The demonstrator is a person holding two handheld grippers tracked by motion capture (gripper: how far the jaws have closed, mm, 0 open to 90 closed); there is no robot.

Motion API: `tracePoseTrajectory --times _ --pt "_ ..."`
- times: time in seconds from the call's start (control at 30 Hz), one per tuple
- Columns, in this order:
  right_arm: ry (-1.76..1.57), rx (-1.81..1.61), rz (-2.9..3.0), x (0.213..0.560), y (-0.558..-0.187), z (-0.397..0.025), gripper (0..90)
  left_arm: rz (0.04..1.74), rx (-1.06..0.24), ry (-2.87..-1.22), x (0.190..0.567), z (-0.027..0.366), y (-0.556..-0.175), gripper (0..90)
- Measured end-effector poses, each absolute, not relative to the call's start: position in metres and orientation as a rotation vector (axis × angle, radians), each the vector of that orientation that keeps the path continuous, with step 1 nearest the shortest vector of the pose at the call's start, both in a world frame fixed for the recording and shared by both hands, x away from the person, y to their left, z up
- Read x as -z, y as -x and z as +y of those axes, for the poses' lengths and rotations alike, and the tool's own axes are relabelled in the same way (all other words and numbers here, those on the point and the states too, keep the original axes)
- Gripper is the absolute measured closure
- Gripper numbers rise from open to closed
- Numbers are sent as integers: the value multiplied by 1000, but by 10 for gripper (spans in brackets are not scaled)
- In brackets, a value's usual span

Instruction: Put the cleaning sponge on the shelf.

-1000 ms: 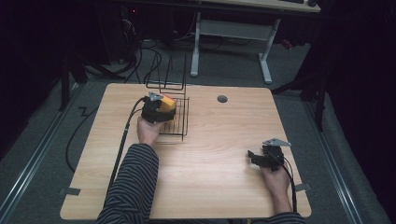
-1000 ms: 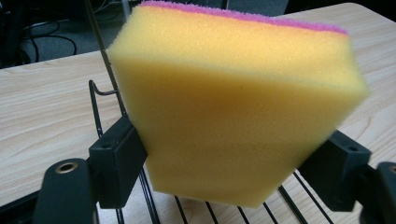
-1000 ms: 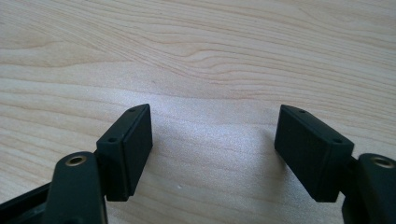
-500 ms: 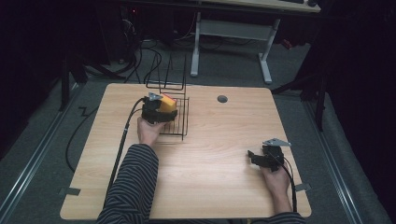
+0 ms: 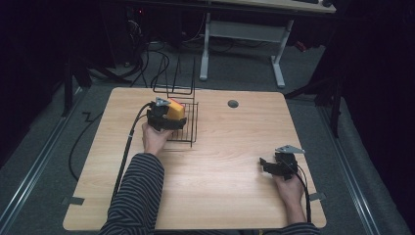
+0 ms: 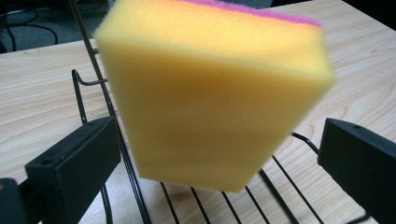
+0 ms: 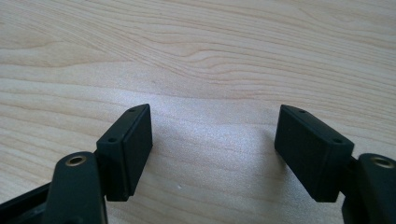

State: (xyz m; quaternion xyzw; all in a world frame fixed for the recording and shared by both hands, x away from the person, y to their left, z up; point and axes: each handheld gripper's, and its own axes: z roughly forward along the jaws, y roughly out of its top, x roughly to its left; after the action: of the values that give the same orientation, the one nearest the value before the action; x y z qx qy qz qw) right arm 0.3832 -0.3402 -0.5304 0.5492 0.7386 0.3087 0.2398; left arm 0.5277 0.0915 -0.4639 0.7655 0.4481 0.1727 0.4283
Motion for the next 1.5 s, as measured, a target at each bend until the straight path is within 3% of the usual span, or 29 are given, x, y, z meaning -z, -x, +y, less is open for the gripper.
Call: tracePoseTrajectory --times 1.17,1.5 --pt "-1507 -845 2020 530 -383 -340 281 1083 -444 -1889 440 126 -479 41" --pt "-1505 -845 2021 530 -383 -340 281 1091 -441 -1809 429 143 -466 60"
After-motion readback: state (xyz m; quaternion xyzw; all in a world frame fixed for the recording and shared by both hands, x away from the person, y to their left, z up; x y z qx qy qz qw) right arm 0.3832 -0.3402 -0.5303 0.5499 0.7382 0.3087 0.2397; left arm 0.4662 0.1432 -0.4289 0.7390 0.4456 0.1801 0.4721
